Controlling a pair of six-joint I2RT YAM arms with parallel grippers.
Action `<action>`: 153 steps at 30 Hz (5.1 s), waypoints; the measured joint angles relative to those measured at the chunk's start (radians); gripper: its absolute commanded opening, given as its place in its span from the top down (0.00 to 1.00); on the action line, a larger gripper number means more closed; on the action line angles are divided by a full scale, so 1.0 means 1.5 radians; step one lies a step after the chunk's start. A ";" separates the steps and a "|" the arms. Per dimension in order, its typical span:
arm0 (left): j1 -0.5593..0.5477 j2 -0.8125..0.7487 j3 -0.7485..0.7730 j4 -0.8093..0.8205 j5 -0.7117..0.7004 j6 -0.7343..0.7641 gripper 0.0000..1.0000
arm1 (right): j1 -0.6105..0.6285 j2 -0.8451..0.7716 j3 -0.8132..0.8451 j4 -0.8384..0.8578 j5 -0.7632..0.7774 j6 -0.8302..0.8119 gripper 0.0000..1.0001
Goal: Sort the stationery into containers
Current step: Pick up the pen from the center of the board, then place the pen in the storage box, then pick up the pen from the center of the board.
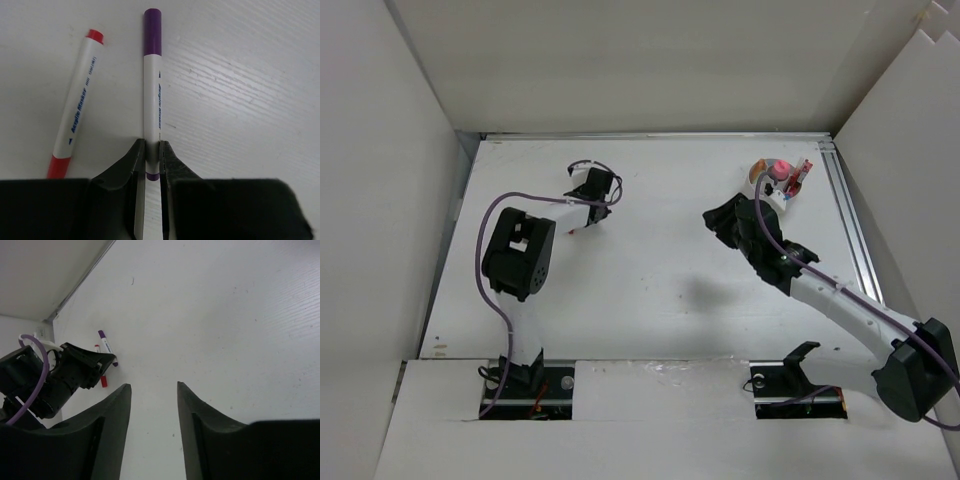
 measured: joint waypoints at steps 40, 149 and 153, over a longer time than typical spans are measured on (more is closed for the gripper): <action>-0.163 -0.279 -0.326 0.420 0.628 0.093 1.00 | -0.066 0.238 0.052 0.092 -0.298 -0.064 0.52; 0.073 -0.077 -0.098 -0.004 0.013 0.024 0.66 | 0.074 0.111 0.095 -0.057 0.084 -0.015 0.66; 0.073 -0.056 -0.070 -0.010 0.013 0.028 0.77 | 0.074 0.108 0.095 -0.057 0.084 -0.015 0.66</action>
